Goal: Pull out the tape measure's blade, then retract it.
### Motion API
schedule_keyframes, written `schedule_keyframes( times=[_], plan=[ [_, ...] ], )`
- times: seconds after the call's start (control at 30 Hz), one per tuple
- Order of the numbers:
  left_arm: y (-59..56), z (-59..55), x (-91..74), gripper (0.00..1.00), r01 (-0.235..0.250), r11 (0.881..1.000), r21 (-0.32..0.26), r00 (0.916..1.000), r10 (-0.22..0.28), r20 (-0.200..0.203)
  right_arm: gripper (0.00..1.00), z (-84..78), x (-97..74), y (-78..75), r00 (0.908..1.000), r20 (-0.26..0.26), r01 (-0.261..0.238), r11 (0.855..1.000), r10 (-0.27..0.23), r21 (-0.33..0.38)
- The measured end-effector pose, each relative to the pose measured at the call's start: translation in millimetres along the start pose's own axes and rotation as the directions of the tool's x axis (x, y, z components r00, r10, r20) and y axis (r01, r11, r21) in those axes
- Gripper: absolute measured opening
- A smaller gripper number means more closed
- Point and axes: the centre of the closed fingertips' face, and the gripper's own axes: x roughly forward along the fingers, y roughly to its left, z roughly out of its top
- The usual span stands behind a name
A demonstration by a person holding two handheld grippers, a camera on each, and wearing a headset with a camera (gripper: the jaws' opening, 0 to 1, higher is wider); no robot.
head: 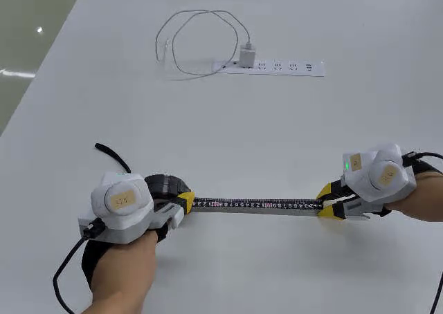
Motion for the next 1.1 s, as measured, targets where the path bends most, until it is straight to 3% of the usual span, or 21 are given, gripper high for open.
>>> schedule_keyframes(
  times=[1.1],
  plan=[
    [1.6, -0.5, 0.9, 0.56, 0.041, 0.996, -0.074, 0.9992, -0.04, 0.008, 0.1, 28.9, 11.4, -3.7, 0.999, 0.044, -0.001, 1.0, 0.001, -0.002]
  ],
)
